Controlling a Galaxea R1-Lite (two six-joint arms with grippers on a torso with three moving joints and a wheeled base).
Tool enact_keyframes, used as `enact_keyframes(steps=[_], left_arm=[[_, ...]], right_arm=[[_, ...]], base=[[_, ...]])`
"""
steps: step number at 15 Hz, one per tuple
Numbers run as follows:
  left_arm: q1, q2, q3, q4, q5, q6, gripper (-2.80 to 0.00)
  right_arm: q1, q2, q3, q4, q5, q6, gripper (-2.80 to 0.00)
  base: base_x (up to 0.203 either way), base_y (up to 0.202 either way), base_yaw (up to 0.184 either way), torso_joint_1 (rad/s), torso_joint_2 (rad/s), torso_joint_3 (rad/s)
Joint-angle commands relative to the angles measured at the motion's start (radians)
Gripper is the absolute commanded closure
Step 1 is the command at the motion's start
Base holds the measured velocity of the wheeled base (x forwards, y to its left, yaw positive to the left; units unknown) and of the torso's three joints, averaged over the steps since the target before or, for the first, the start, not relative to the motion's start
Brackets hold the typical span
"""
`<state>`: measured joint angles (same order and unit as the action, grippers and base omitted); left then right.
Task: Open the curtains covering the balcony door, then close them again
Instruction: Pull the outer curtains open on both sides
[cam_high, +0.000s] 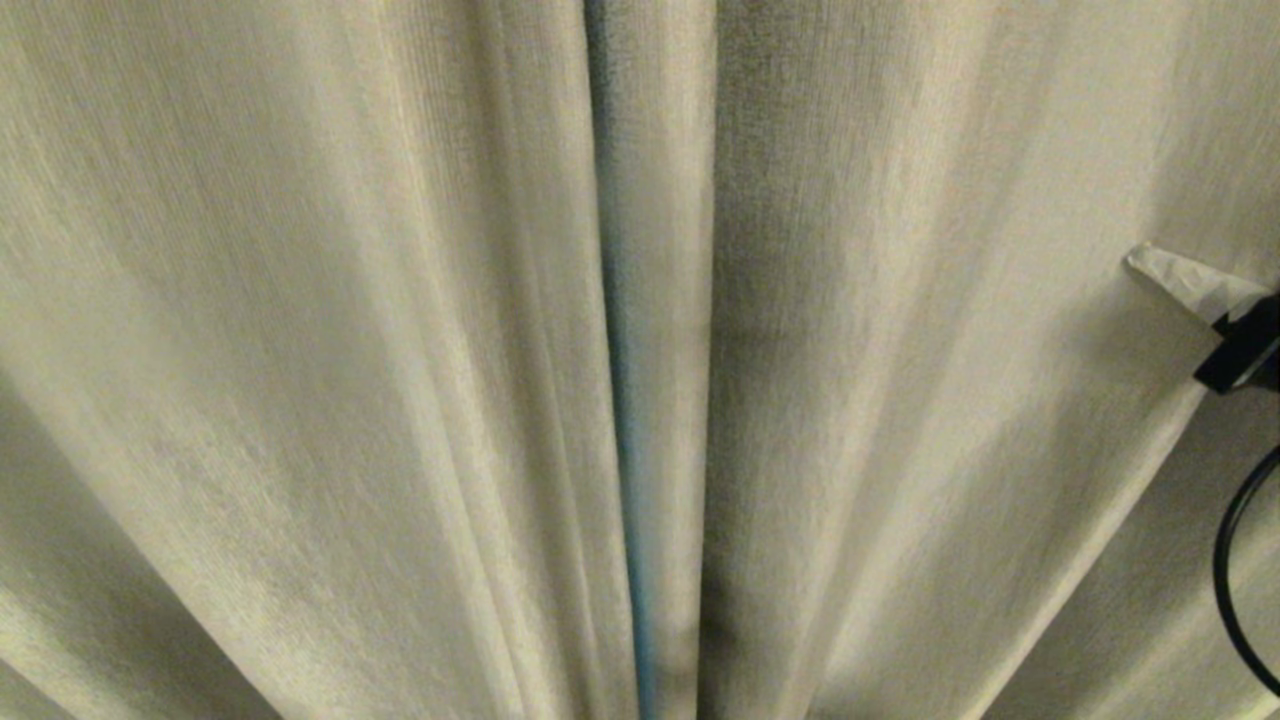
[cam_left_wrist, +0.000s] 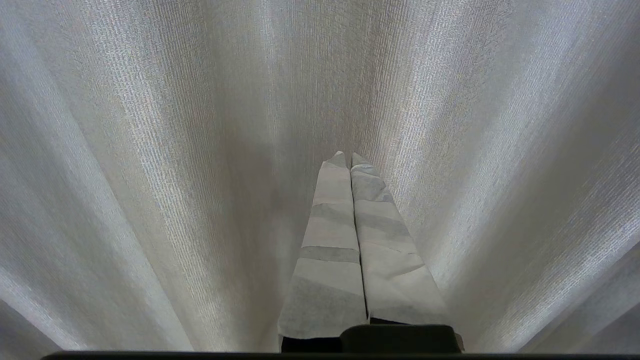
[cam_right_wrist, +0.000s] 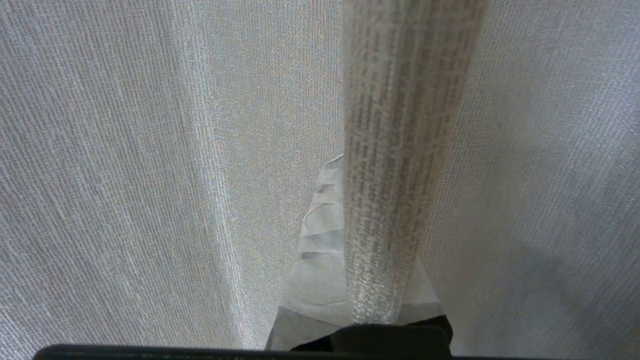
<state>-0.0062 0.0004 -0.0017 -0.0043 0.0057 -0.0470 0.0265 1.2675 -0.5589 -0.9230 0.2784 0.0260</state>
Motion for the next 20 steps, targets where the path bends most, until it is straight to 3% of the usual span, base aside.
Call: enact_keyframes(steps=[1,6,12,20], left_arm=[[0.000,0.000,0.002,0.000,0.000,-0.001,0.00],[0.000,0.000,0.000,0.000,0.000,-0.001,0.00],[0.000,0.000,0.002,0.000,0.000,-0.001,0.00],[0.000,0.000,0.000,0.000,0.000,-0.001,0.00]], right_arm=[[0.000,0.006,0.001,-0.004,0.001,0.000,0.00],[-0.020,0.018,0.001,-0.027,0.001,-0.001,0.00],[-0.107,0.036,-0.027,-0.048,0.001,0.012,0.00],[-0.338,0.033,-0.044,-0.047,0.004,0.036,0.00]], base=[[0.000,0.000,0.000,0.000,0.00,0.000],[0.000,0.000,0.000,0.000,0.00,0.000],[0.000,0.000,0.000,0.000,0.00,0.000],[0.000,0.000,0.000,0.000,0.00,0.000]])
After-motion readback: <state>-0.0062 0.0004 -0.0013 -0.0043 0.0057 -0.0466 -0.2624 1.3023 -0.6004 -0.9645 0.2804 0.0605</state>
